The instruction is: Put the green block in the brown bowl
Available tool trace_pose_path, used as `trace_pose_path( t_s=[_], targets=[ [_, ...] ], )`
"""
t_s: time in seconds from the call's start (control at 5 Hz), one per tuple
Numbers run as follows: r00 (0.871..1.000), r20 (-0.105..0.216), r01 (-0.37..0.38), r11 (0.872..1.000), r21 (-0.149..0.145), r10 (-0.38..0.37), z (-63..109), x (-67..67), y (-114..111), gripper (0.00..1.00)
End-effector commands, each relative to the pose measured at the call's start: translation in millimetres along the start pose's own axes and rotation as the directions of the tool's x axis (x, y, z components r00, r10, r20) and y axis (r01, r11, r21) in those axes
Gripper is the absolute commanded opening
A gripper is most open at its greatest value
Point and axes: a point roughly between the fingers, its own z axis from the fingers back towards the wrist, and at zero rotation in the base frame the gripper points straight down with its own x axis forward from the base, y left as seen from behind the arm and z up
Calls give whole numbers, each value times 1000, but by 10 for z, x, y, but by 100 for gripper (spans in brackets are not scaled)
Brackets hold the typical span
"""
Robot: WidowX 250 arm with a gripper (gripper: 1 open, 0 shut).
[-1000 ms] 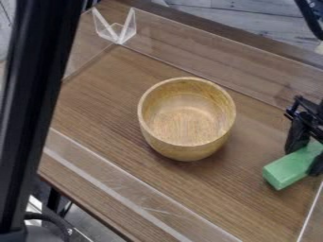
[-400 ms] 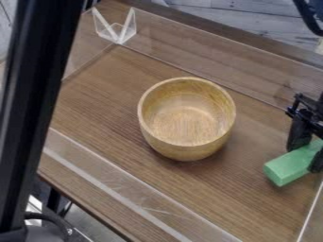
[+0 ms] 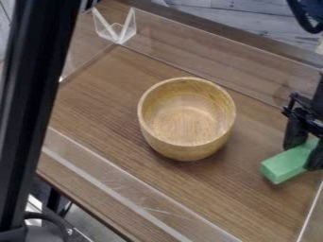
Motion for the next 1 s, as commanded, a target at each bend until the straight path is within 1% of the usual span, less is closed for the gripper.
trace_pose_path(
  t_s=[0.0,0.2,0.6,0.8],
  targets=[
    [994,104,26,999,28,-29,325,-28,40,0],
    [992,107,59,998,27,-61,351,-87,147,0],
    [997,68,34,999,-20,-32,439,-200,283,0],
    [997,73,11,999,-49,-7,454,-224,283,0]
  ],
)
